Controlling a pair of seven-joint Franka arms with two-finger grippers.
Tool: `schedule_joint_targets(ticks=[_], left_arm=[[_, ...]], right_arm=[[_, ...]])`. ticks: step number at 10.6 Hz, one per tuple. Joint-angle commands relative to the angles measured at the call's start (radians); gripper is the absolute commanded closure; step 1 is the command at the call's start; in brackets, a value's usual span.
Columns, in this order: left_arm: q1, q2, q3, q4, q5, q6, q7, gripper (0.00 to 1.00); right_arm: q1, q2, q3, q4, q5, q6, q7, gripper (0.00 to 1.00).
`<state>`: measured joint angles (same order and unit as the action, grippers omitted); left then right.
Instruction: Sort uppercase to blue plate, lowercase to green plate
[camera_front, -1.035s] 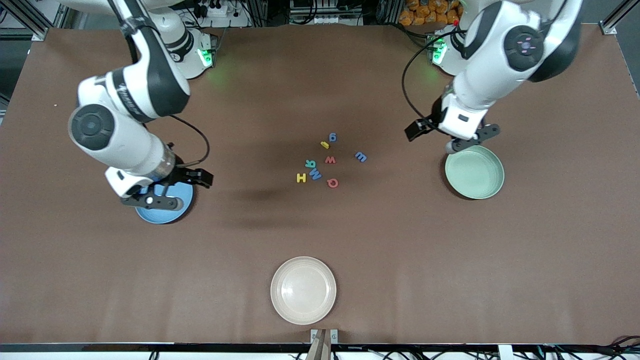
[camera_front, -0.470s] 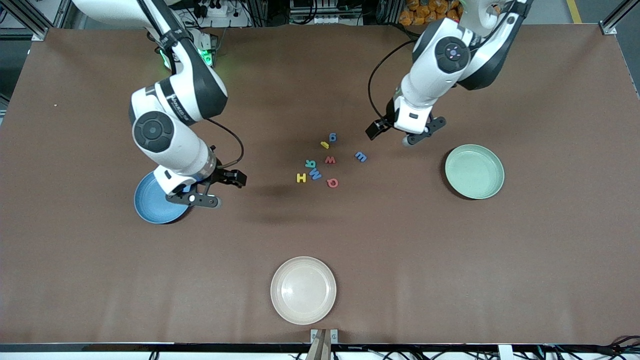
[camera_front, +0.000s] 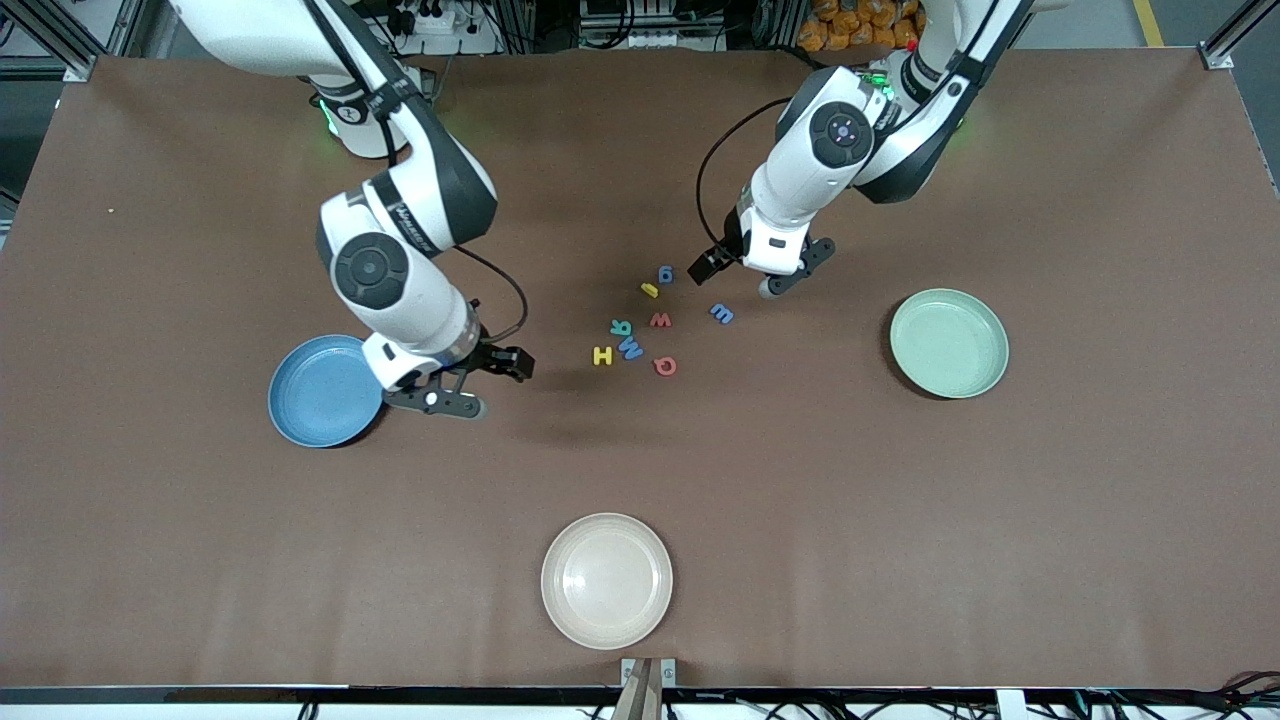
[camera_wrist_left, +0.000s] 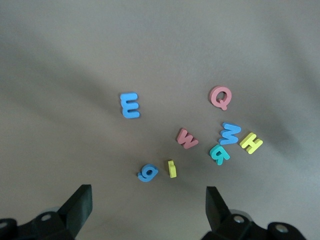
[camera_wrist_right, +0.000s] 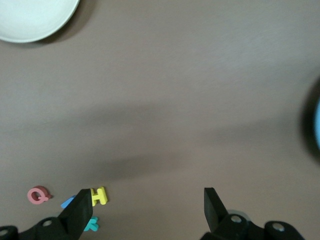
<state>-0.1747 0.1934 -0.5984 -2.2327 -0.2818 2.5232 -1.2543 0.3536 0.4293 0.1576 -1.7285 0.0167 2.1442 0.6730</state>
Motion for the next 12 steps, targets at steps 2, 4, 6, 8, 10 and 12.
schedule_joint_targets(ticks=[2,4,6,8,10,12], left_arm=[[-0.065,0.115,0.012,0.015,0.003,0.12,-0.091,0.0],[-0.087,0.15,0.035,0.027,0.006,0.144,-0.123,0.0],[-0.118,0.204,0.064,0.054,0.006,0.195,-0.183,0.0],[-0.141,0.259,0.089,0.102,0.006,0.204,-0.226,0.0],[-0.172,0.3,0.115,0.154,0.006,0.204,-0.27,0.02],[-0.257,0.351,0.184,0.218,0.006,0.204,-0.306,0.03]], right_arm=[[0.028,0.042,0.002,0.0,-0.044,0.051,0.062,0.02],[0.016,0.042,0.002,-0.002,-0.052,0.046,0.06,0.02],[-0.013,0.042,0.0,0.0,-0.054,0.043,0.054,0.02],[-0.03,0.039,0.0,0.0,-0.054,0.039,0.042,0.02],[-0.047,0.026,0.0,-0.002,-0.054,0.036,0.031,0.02],[-0.067,0.016,0.0,0.0,-0.054,0.014,0.023,0.02]])
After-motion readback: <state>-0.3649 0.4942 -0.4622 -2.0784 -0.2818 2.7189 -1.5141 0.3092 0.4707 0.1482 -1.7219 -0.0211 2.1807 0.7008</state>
